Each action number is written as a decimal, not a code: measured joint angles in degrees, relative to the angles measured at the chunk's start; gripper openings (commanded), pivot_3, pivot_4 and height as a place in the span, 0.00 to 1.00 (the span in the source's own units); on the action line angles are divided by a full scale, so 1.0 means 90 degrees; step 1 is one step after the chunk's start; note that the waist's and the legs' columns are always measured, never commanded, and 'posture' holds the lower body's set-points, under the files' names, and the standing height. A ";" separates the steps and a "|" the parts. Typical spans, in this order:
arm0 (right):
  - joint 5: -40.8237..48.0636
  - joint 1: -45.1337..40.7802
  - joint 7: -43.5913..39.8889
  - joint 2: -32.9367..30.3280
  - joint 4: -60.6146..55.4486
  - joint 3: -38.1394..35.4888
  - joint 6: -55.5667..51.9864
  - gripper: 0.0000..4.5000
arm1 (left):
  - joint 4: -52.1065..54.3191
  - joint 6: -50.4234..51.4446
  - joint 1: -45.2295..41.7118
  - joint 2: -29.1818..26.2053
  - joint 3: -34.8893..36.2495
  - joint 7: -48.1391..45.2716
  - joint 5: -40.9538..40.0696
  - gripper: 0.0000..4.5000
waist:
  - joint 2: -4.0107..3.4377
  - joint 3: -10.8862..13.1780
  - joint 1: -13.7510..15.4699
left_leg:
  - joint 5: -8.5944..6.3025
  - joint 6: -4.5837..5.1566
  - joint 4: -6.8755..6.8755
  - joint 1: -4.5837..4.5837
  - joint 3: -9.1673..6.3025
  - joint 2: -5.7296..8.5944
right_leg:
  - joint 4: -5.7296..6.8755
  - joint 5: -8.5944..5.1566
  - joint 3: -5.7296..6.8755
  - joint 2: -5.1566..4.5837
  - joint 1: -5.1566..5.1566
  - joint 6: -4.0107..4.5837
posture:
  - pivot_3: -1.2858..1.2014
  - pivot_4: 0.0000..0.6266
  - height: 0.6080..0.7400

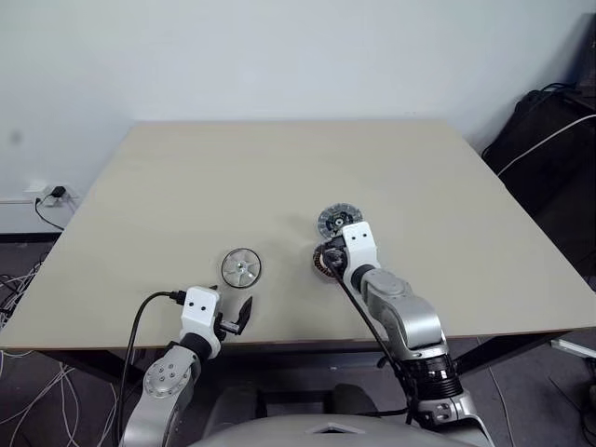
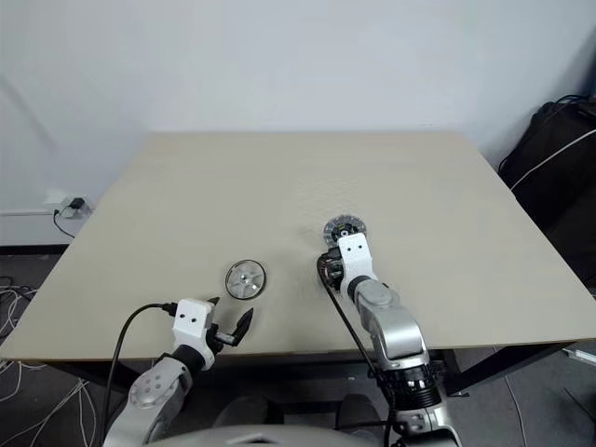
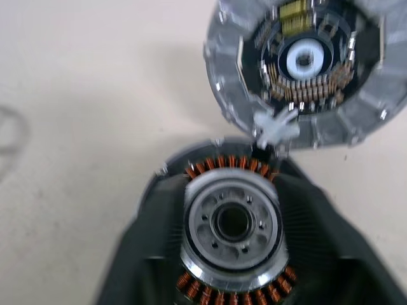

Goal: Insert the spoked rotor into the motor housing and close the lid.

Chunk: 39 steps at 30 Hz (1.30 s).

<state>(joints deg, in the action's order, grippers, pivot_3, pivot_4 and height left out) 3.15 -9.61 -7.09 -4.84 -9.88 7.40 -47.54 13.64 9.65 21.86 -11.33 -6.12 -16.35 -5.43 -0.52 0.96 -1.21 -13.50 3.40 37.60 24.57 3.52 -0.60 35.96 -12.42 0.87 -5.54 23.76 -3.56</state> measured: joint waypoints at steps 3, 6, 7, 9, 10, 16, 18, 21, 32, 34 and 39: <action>-0.0059 0.0004 0.0055 0.0009 0.0031 0.0010 -0.0046 0.07 | 0.0000 -0.0001 -0.0010 0.0000 -0.0001 -0.0004 -0.0001 1.00 | -0.0001 0.0001 0.0000 | 0.0000 0.0000 0.0000 0.0000 0.0000 0.0000 | 0.0000 0.0000 0.0000 0.0000 0.0000 0.0000 | 0.52 0.00 1.00; -0.0110 -0.0007 0.0130 0.0051 0.0108 0.0030 -0.0048 0.01 | 0.0000 -0.0002 -0.0011 0.0000 -0.0001 -0.0005 -0.0001 1.00 | -0.0001 0.0001 0.0000 | 0.0000 0.0000 -0.0001 0.0000 0.0000 0.0000 | -0.0001 0.0000 -0.0001 0.0000 0.0001 0.0000 | 0.52 0.00 1.00; -0.0124 -0.0020 0.0136 0.0057 0.0140 0.0041 -0.0048 0.01 | -0.0001 -0.0002 -0.0010 0.0000 -0.0001 -0.0005 -0.0001 1.00 | -0.0001 0.0001 0.0000 | 0.0000 0.0000 -0.0001 0.0000 0.0000 0.0000 | 0.0000 0.0000 0.0000 0.0000 0.0001 0.0000 | 0.52 0.00 1.00; -0.0166 -0.0047 0.0142 0.0058 0.0221 0.0104 -0.0048 0.01 | -0.0001 -0.0002 -0.0008 0.0001 -0.0001 -0.0003 -0.0001 1.00 | -0.0001 0.0001 -0.0004 | 0.0000 0.0000 -0.0001 0.0000 0.0000 0.0000 | -0.0001 0.0000 0.0000 0.0000 0.0001 0.0000 | 0.52 0.00 1.00; -0.0182 -0.0057 0.0144 0.0061 0.0261 0.0120 -0.0049 0.01 | 0.0000 -0.0003 -0.0005 0.0001 -0.0001 -0.0002 -0.0001 1.00 | -0.0001 0.0001 -0.0004 | 0.0000 0.0000 -0.0001 0.0000 0.0000 0.0000 | 0.0000 0.0000 0.0000 0.0000 0.0001 0.0000 | 0.52 0.00 1.00; -0.0205 -0.0091 0.0147 0.0103 0.0339 0.0126 -0.0051 0.01 | 0.0000 -0.0003 0.0005 0.0002 -0.0001 0.0002 -0.0001 1.00 | -0.0001 0.0001 -0.0002 | 0.0000 0.0000 -0.0001 0.0000 0.0000 0.0000 | 0.0000 0.0000 0.0000 0.0000 0.0001 0.0000 | 0.52 0.00 1.00; -0.0215 -0.0094 0.0174 0.0117 0.0372 0.0125 -0.0050 0.01 | 0.0000 -0.0003 0.0004 0.0003 -0.0001 0.0001 -0.0001 1.00 | -0.0001 0.0001 -0.0002 | 0.0000 0.0000 -0.0001 0.0000 0.0000 0.0000 | -0.0001 0.0000 0.0000 0.0000 0.0001 0.0000 | 0.52 0.00 1.00; -0.0244 -0.0108 0.0265 0.0158 0.0500 0.0115 -0.0053 0.01 | -0.0001 -0.0004 0.0001 0.0003 -0.0002 0.0000 0.0000 1.00 | -0.0001 0.0002 -0.0007 | 0.0000 0.0000 -0.0001 0.0000 0.0000 0.0000 | 0.0000 0.0000 -0.0001 0.0000 0.0001 0.0000 | 0.52 0.00 1.00; -0.0339 -0.0181 0.0684 0.0320 0.0598 -0.0062 -0.0073 0.01 | 0.0000 -0.0006 0.0000 0.0004 -0.0005 -0.0001 -0.0001 1.00 | -0.0002 0.0002 -0.0008 | 0.0000 0.0000 -0.0002 0.0001 0.0000 0.0000 | -0.0001 0.0000 -0.0001 -0.0001 0.0001 0.0000 | 0.52 0.00 1.00; -0.0367 -0.0215 0.0724 0.0317 0.0598 -0.0084 -0.0129 0.01 | 0.0000 -0.0006 0.0000 0.0004 -0.0005 -0.0001 -0.0001 1.00 | -0.0003 0.0002 -0.0014 | 0.0000 0.0000 -0.0002 0.0000 0.0000 0.0000 | -0.0001 0.0000 -0.0001 0.0000 0.0002 0.0000 | 0.52 0.00 1.00; -0.0380 -0.0216 0.0723 0.0316 0.0580 -0.0079 -0.0195 0.01 | -0.0001 -0.0006 0.0000 0.0007 -0.0009 -0.0001 -0.0001 1.00 | -0.0004 0.0003 -0.0018 | 0.0000 0.0000 -0.0004 0.0001 0.0000 0.0000 | -0.0001 0.0000 -0.0001 0.0000 0.0002 0.0000 | 0.52 0.00 1.00</action>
<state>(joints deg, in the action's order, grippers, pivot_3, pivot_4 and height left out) -0.27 -11.55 -0.59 -2.00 -4.66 6.69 -49.30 13.64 9.59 21.86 -11.27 -6.20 -16.36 -5.43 -0.56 0.99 -1.37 -13.50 3.40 37.57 24.58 3.53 -0.60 35.95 -12.42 0.86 -5.54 23.79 -3.55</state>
